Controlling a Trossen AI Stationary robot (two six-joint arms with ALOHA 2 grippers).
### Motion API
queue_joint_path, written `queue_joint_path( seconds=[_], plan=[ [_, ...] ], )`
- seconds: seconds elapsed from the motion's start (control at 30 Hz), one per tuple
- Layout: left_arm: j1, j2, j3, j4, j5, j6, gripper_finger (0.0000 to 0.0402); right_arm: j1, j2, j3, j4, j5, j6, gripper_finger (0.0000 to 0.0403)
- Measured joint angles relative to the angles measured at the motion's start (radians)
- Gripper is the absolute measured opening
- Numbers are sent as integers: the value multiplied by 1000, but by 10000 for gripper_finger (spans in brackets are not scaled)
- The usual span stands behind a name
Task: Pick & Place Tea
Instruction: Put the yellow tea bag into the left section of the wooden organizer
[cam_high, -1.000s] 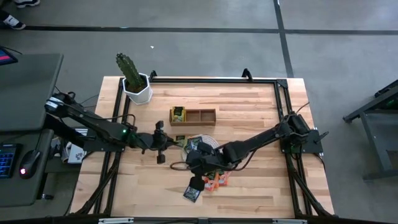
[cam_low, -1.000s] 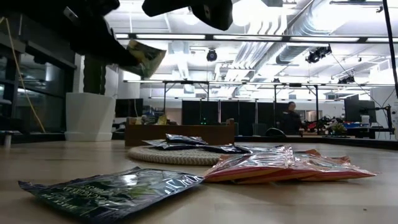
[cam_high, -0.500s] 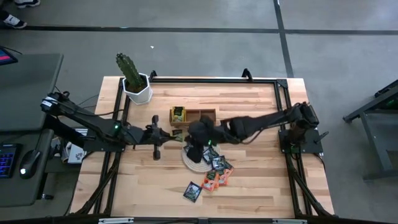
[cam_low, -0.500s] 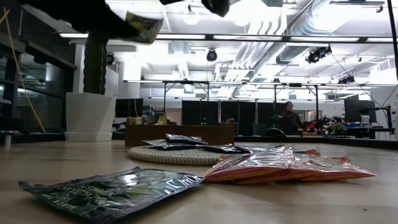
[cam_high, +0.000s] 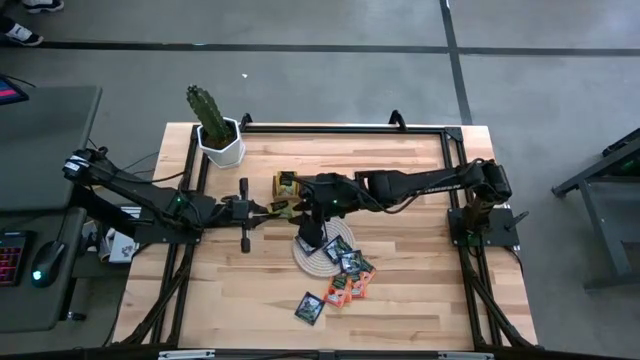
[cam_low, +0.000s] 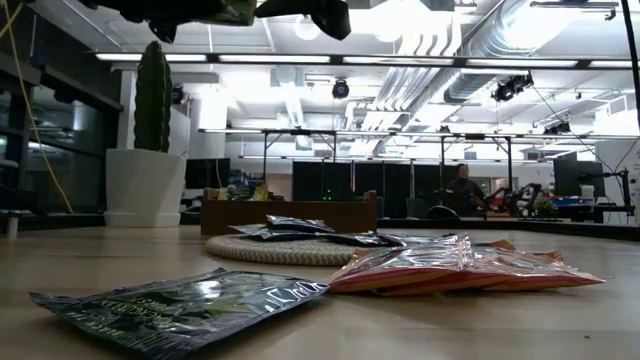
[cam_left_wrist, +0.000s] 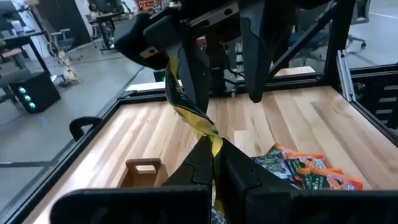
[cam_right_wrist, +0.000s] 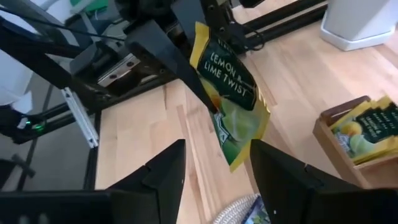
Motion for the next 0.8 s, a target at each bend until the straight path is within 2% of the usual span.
queue_joint_path(
  seconds=[0.3,0.57,0.8],
  plan=[
    [0,-85,0,-5,5,58,0,-3,-7,0,2,-26,-1,176],
    [0,-90,0,-12,39,59,0,-2,-7,0,132,-22,-22,175],
    [0,-90,0,17,43,76,0,-2,-6,0,135,-19,-23,172]
  ],
)
